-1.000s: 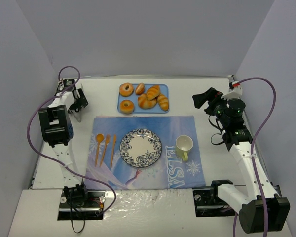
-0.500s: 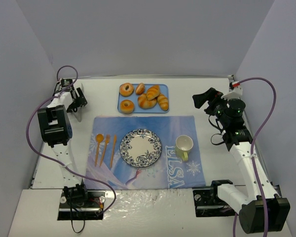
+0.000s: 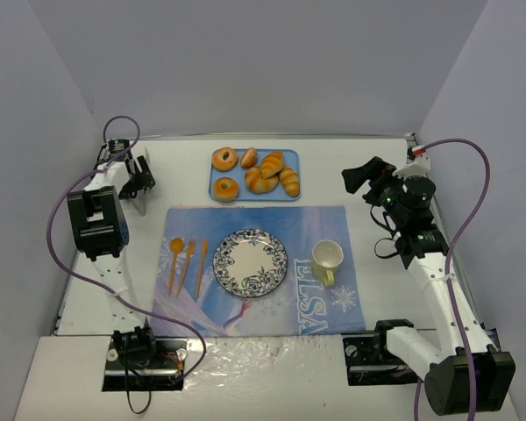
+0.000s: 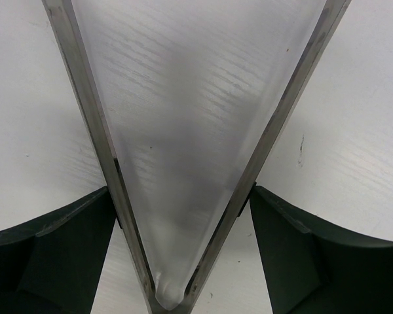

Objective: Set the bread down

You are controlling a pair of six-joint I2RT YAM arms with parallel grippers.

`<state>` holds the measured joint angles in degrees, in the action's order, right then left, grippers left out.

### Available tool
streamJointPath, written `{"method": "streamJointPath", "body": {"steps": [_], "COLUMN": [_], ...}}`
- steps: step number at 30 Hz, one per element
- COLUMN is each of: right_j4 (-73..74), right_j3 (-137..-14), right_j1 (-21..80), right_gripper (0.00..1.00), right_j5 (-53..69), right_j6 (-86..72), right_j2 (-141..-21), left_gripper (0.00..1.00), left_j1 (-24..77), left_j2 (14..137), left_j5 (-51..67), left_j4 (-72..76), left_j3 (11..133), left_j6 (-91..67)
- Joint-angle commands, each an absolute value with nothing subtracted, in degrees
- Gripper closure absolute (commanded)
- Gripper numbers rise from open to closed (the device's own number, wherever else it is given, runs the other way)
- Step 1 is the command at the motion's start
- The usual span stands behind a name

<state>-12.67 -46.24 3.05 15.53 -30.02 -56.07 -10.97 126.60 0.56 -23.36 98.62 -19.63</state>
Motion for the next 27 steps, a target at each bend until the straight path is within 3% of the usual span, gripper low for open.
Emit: {"method": "streamJointPath", "body": {"steps": [1, 17, 27], "right_j4": [-17.8, -17.7, -16.7], "right_j3": [-46.4, -46.2, -46.8], "right_j1": [3.1, 3.1, 3.1], "right_gripper": [0.00, 0.00, 0.00], "right_j5": [15.7, 15.6, 15.6], "right_j6": [-30.3, -30.4, -30.2], "right_j2": [-54.9, -54.6, -53.9], "left_gripper": [0.23, 0.27, 0.49], "left_j1": [-10.4, -10.5, -10.2], "left_j2": [127.7, 129.4, 129.1], "left_j5": [1.0, -1.9, -0.7], "left_j4": [-27.6, -30.2, -29.9], "left_j3": [100.4, 101.8, 100.9], "left_j6": [-18.7, -17.4, -18.3]}}
